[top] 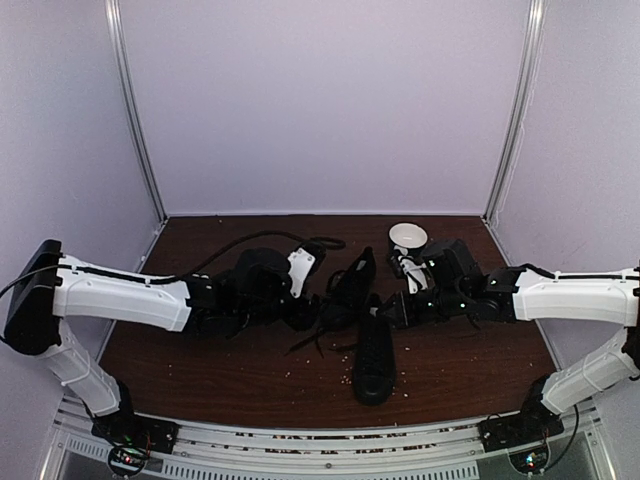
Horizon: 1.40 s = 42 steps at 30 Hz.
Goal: Tie the shoes
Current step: Pass from the left arm to the right, then pick up the half-tied shoelace from the center of the board.
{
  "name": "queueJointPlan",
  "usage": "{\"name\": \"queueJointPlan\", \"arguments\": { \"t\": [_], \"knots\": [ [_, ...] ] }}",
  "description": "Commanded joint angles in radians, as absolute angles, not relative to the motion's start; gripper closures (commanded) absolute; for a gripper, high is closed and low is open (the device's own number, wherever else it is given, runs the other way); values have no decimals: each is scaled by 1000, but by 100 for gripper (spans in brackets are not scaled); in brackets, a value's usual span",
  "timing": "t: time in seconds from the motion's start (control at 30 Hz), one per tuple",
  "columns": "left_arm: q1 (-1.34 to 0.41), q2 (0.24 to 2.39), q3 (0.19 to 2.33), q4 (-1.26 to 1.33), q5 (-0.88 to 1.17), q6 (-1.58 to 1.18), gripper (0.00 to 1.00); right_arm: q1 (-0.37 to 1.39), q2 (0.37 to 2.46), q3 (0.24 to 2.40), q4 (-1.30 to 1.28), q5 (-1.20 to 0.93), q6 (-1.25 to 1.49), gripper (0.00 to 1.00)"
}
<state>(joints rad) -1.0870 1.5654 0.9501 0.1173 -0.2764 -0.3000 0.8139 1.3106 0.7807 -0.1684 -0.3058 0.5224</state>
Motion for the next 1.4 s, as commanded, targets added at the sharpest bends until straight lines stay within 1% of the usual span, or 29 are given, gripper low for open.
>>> {"name": "queueJointPlan", "arguments": {
  "t": [0.0, 0.1, 0.23, 0.37, 0.6, 0.73, 0.97, 1.0, 1.03, 1.1, 1.2, 1.37],
  "knots": [
    [-1076, 1669, 1066, -317, -132, -220, 37, 813, 1307, 798, -161, -311, 501, 100],
    [-1051, 1740, 1132, -395, -127, -254, 37, 813, 1310, 795, -161, -313, 499, 100],
    [-1029, 1781, 1168, -363, -71, -275, 40, 814, 1305, 787, -154, -315, 503, 100],
    [-1028, 1865, 1241, -418, -79, -257, 51, 813, 1299, 785, -154, -313, 501, 100],
    [-1021, 1884, 1247, -381, -137, -253, 61, 813, 1308, 794, -154, -318, 495, 100],
    [-1017, 1923, 1272, -374, -122, -258, 72, 812, 1309, 795, -153, -322, 492, 100],
    [-1014, 1947, 1265, -333, -102, -271, 75, 812, 1307, 794, -163, -318, 486, 100],
    [-1013, 1949, 1264, -327, -101, -272, 77, 812, 1309, 794, -162, -318, 485, 100],
    [-1013, 1951, 1266, -325, -103, -273, 82, 812, 1310, 795, -160, -319, 484, 100],
    [-1012, 1951, 1271, -334, -120, -282, 100, 812, 1313, 797, -158, -323, 483, 100],
    [-1014, 1901, 1261, -340, -116, -300, 100, 812, 1316, 798, -158, -325, 483, 100],
    [-1019, 1782, 1165, -269, -110, -299, 100, 811, 1324, 799, -149, -326, 480, 100]
  ]
}}
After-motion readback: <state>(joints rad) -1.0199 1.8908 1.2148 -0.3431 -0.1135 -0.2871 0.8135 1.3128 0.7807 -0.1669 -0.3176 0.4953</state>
